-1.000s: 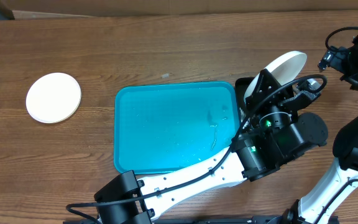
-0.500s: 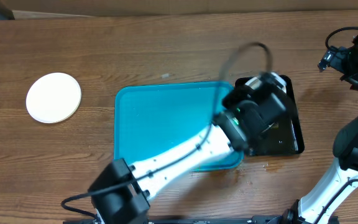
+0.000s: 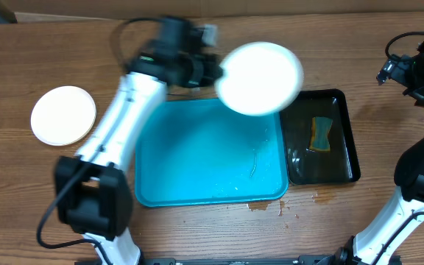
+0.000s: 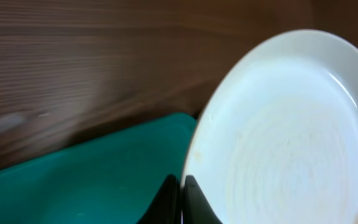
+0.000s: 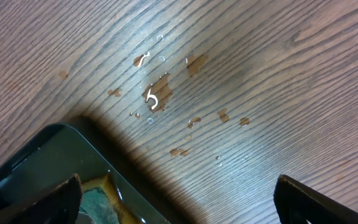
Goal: Clean dirty plates on tray and stack at the side
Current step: 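Carry the white plate left and set it on the plate stack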
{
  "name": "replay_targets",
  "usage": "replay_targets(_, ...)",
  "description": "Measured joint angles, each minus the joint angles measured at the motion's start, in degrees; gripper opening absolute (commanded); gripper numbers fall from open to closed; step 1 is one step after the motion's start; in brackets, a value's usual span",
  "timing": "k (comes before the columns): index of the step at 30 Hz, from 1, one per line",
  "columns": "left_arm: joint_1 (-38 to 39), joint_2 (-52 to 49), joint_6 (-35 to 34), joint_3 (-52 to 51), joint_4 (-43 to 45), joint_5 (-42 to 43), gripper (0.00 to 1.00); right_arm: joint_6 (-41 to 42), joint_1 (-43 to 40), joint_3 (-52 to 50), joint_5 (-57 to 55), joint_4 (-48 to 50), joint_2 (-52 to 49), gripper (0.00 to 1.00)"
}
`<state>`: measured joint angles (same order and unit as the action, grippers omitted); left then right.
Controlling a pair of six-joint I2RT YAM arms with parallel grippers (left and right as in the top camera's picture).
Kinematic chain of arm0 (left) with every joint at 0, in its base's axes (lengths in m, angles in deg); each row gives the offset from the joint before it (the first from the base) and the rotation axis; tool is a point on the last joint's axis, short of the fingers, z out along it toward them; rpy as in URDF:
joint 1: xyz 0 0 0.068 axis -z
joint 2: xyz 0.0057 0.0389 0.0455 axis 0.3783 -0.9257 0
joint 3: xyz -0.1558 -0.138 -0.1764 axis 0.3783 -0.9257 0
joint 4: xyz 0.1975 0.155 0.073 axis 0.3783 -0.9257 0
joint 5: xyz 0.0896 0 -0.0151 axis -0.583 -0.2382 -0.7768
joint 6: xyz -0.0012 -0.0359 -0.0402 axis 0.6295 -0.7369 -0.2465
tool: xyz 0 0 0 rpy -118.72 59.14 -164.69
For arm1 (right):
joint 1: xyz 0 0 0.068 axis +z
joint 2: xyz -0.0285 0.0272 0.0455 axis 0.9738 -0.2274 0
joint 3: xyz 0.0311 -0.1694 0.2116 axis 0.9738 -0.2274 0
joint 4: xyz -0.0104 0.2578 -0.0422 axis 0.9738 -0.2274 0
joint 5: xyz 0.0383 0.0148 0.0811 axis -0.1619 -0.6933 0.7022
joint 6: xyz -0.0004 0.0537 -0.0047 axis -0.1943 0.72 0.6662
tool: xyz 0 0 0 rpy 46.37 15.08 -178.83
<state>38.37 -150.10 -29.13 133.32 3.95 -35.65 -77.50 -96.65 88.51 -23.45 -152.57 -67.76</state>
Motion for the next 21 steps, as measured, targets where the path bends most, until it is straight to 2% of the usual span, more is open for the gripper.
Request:
replay_targets(4, -14.45, -0.02, -0.92, 0.2, -9.01, 2.89, 0.04, 0.02, 0.0, 0.0, -0.02, -0.07, 0.0, 1.0)
replay_targets(11, -37.13, -0.02, -1.05, 0.31, -20.59, -0.81, 0.04, 0.02, 0.0, 0.0, -0.04, -0.04, 0.0, 1.0)
replay_targets(16, -50.88, -0.02, -1.05, 0.31, -22.53, -4.42, 0.04, 0.02, 0.0, 0.0, -0.04, 0.0, 0.0, 1.0)
replay_targets(21, -59.25, -0.02, -1.25, 0.31, -22.45, -9.4, 0.04, 0.02, 0.0, 0.0, -0.02, -0.02, 0.0, 1.0)
